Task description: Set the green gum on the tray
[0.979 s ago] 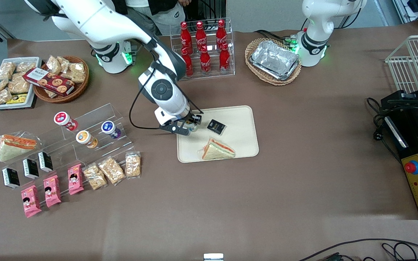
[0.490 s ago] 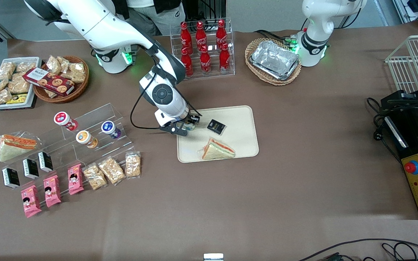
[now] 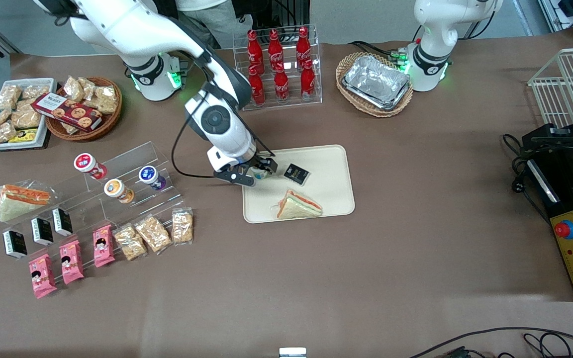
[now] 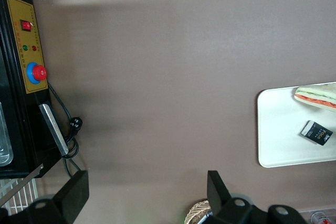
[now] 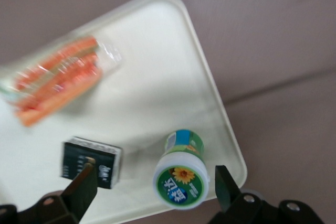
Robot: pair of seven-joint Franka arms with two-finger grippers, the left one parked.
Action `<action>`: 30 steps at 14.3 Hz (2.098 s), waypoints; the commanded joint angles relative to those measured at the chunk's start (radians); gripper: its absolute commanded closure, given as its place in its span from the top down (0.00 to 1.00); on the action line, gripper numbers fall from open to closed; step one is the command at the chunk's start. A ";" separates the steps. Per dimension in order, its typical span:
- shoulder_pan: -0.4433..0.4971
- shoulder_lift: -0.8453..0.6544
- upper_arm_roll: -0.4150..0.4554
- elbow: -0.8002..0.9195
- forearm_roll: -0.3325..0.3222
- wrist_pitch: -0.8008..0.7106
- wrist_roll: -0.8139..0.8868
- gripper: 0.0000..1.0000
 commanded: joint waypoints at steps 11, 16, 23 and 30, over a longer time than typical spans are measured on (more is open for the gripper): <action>-0.400 -0.279 -0.076 0.380 -0.019 -0.704 -0.508 1.00; -0.572 -0.354 -0.086 0.379 -0.013 -0.787 -0.727 1.00; -0.622 -0.388 -0.137 0.379 -0.008 -0.842 -0.883 1.00; -0.619 -0.388 -0.179 0.377 0.024 -0.859 -0.915 1.00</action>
